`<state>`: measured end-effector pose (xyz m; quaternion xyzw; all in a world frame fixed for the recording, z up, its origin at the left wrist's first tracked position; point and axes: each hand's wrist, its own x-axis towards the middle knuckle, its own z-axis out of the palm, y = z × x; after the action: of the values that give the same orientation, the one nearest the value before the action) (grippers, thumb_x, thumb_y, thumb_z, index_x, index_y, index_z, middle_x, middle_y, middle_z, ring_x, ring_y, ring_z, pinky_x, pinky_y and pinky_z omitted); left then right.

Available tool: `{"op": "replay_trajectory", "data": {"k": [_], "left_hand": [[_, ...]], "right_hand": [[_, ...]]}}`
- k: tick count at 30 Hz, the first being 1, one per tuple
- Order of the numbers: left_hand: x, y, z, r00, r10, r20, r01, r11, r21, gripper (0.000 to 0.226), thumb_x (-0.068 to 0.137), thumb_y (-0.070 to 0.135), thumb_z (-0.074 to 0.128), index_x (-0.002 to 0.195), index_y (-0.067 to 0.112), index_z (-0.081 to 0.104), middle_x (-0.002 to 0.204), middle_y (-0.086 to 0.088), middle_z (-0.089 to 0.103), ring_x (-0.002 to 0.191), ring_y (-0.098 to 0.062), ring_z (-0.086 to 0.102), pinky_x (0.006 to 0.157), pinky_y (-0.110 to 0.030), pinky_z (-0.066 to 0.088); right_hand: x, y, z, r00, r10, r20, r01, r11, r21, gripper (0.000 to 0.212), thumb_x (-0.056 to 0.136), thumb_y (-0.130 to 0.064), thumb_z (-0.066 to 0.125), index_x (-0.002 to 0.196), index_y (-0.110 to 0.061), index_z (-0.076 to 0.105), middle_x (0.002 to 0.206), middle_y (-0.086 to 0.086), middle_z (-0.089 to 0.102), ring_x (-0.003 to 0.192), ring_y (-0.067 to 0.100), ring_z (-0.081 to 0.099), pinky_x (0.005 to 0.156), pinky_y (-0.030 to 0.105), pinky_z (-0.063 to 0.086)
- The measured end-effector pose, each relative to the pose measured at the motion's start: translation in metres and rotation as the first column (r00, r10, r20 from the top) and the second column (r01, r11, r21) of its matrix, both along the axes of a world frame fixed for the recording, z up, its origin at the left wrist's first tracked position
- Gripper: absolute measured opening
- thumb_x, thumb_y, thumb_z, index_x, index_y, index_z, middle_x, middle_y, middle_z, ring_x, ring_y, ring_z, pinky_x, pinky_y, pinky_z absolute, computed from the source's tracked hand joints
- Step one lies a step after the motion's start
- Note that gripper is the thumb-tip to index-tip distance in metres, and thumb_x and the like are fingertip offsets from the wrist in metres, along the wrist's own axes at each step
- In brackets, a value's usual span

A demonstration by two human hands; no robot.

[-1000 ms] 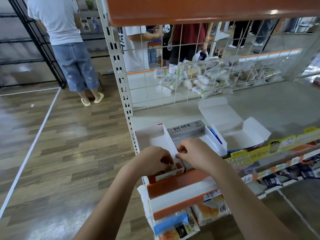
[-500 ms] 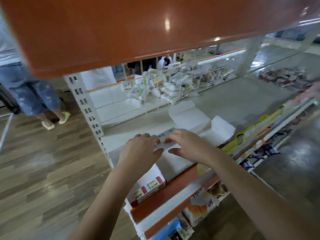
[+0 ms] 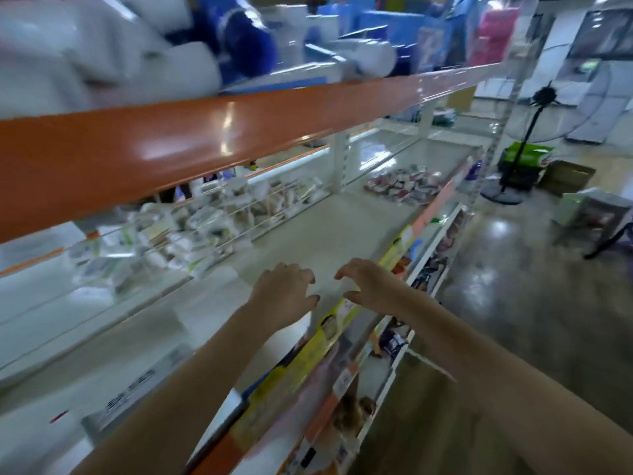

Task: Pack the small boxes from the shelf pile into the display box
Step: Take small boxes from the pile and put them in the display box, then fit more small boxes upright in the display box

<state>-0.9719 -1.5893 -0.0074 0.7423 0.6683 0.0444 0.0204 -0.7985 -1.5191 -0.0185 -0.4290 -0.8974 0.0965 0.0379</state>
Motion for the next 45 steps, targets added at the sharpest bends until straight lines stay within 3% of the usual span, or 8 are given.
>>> {"op": "replay_trajectory", "data": {"k": [11, 20, 28, 32, 36, 39, 41, 45], "left_hand": [[0.141, 0.174, 0.001, 0.998, -0.04, 0.04, 0.039, 0.999, 0.034, 0.042, 0.091, 0.044, 0.049, 0.125, 0.021, 0.051, 0.124, -0.005, 0.054, 0.114, -0.025, 0.049, 0.09, -0.032, 0.04], [0.21, 0.319, -0.007, 0.999, -0.04, -0.016, 0.04, 0.998, -0.042, 0.043, 0.092, 0.042, 0.048, 0.126, 0.017, 0.05, 0.129, -0.007, 0.05, 0.116, -0.027, 0.049, 0.091, -0.035, 0.041], [0.23, 0.458, -0.012, 0.999, -0.031, 0.01, 0.03, 0.995, 0.099, 0.029, 0.09, 0.03, 0.049, 0.112, 0.013, 0.057, 0.111, -0.007, 0.06, 0.1, -0.022, 0.055, 0.076, -0.031, 0.042], [0.233, 0.507, -0.024, 1.0, 0.015, 0.012, -0.017, 0.987, 0.159, 0.031, 0.091, 0.029, 0.05, 0.118, 0.015, 0.054, 0.111, -0.004, 0.058, 0.099, -0.018, 0.053, 0.073, -0.027, 0.039], [0.237, 0.541, -0.043, 0.994, 0.108, -0.014, -0.104, 0.978, 0.18, 0.035, 0.093, 0.029, 0.05, 0.126, 0.017, 0.046, 0.124, -0.004, 0.053, 0.11, -0.02, 0.052, 0.084, -0.03, 0.045], [0.239, 0.557, -0.059, 0.985, 0.165, -0.045, -0.152, 0.966, 0.207, 0.038, 0.093, 0.027, 0.05, 0.131, 0.021, 0.043, 0.128, -0.001, 0.05, 0.117, -0.021, 0.048, 0.092, -0.033, 0.045], [0.241, 0.563, -0.067, 0.978, 0.197, -0.063, -0.179, 0.96, 0.217, 0.04, 0.093, 0.026, 0.049, 0.132, 0.022, 0.043, 0.13, 0.001, 0.05, 0.12, -0.02, 0.047, 0.095, -0.032, 0.043], [0.245, 0.57, -0.077, 0.957, 0.281, -0.071, -0.257, 0.937, 0.237, 0.043, 0.093, 0.029, 0.049, 0.135, 0.024, 0.04, 0.135, 0.004, 0.046, 0.126, -0.017, 0.041, 0.102, -0.03, 0.034]], "right_hand": [[0.151, 0.147, 0.016, 0.991, -0.135, -0.022, 0.135, 0.991, 0.008, 0.038, 0.094, -0.017, 0.052, 0.132, -0.013, 0.048, 0.132, 0.008, 0.048, 0.116, 0.023, 0.051, 0.093, 0.032, 0.041], [0.212, 0.271, 0.002, 0.974, -0.215, -0.07, 0.214, 0.977, -0.019, 0.037, 0.092, -0.012, 0.052, 0.128, -0.011, 0.051, 0.129, 0.01, 0.052, 0.115, 0.024, 0.052, 0.096, 0.031, 0.042], [0.24, 0.404, -0.007, 0.956, -0.269, -0.122, 0.267, 0.963, -0.027, 0.034, 0.089, -0.009, 0.055, 0.123, -0.013, 0.056, 0.128, 0.006, 0.055, 0.113, 0.022, 0.055, 0.097, 0.034, 0.046], [0.248, 0.456, -0.011, 0.942, -0.297, -0.153, 0.293, 0.955, -0.048, 0.028, 0.09, -0.008, 0.053, 0.118, -0.009, 0.058, 0.123, 0.008, 0.058, 0.106, 0.023, 0.058, 0.09, 0.036, 0.051], [0.252, 0.507, -0.018, 0.939, -0.278, -0.202, 0.274, 0.961, -0.046, 0.03, 0.093, -0.006, 0.046, 0.123, -0.005, 0.053, 0.121, 0.014, 0.057, 0.103, 0.026, 0.059, 0.086, 0.03, 0.05], [0.251, 0.543, -0.025, 0.942, -0.229, -0.245, 0.224, 0.973, -0.049, 0.033, 0.094, -0.008, 0.045, 0.127, -0.007, 0.052, 0.129, 0.013, 0.052, 0.116, 0.027, 0.049, 0.08, 0.02, 0.035], [0.252, 0.563, -0.033, 0.953, -0.179, -0.246, 0.173, 0.984, -0.045, 0.036, 0.093, -0.011, 0.046, 0.129, -0.014, 0.051, 0.129, 0.008, 0.051, 0.116, 0.025, 0.049, 0.081, 0.02, 0.032], [0.255, 0.59, -0.047, 0.981, -0.1, -0.167, 0.101, 0.995, 0.001, 0.039, 0.089, -0.017, 0.053, 0.128, -0.016, 0.049, 0.123, 0.007, 0.053, 0.11, 0.026, 0.054, 0.087, 0.031, 0.044]]}}
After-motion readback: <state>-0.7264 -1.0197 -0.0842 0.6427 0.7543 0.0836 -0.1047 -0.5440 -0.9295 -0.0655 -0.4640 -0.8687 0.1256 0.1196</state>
